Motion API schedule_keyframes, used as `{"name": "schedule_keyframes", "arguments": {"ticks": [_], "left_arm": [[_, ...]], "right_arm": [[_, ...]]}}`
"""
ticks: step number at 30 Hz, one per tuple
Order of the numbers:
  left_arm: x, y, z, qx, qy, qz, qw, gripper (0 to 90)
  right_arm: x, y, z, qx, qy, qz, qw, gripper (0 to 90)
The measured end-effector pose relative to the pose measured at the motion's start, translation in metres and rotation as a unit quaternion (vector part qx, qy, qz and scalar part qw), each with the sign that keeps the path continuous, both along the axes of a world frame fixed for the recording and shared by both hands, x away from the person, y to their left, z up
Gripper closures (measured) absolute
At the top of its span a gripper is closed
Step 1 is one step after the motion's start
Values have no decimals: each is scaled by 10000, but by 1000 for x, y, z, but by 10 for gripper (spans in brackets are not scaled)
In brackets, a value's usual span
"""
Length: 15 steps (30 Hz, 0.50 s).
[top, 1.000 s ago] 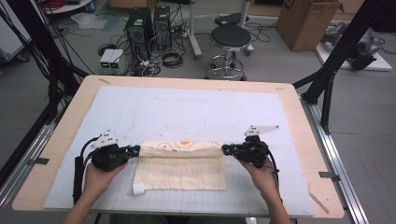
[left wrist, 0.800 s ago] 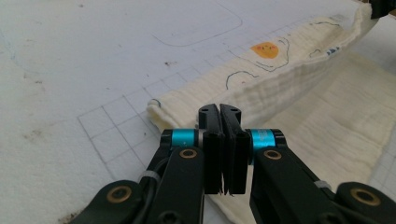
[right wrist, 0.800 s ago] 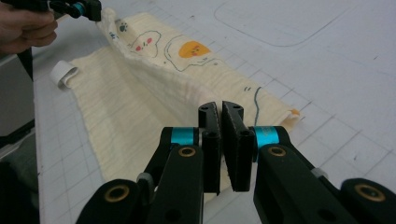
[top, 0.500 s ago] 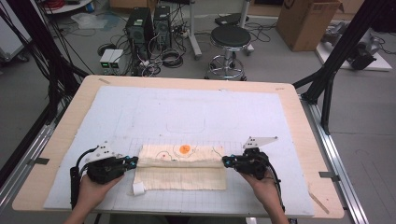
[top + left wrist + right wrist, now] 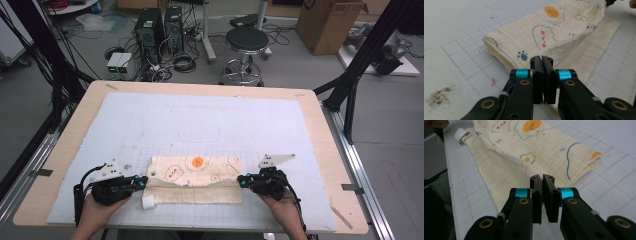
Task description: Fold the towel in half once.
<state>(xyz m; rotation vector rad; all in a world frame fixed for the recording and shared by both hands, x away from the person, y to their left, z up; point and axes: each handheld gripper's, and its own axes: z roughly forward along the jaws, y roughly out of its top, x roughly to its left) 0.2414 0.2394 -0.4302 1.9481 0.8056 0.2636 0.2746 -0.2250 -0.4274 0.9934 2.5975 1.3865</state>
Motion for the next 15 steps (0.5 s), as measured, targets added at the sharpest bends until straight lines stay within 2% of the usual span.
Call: {"name": "schedule_keyframes", "arguments": {"ticks": [7, 8, 11, 13, 14, 15], "left_arm": [[-5, 3, -1, -55, 34, -159, 9999, 873], [-7, 3, -1, -69, 50, -253, 9996, 870], [-9, 4, -1, -170, 117, -339, 9992, 802], [-8, 7, 4, -561, 230, -475, 9970, 737], [-8, 7, 5, -669, 202, -484, 9964, 718], [-8, 7, 5, -669, 202, -484, 9964, 714]], "right_arm": [[-4, -1, 0, 64, -18, 42, 10000, 857], [-5, -2, -1, 43, -34, 72, 10000, 852], [-8, -3, 0, 186, -15, 136, 9997, 800], [-11, -5, 2, 394, -15, 271, 9989, 742], [-13, -6, 4, 456, -57, 290, 9985, 738], [-14, -8, 6, 489, -114, 307, 9983, 738]]}}
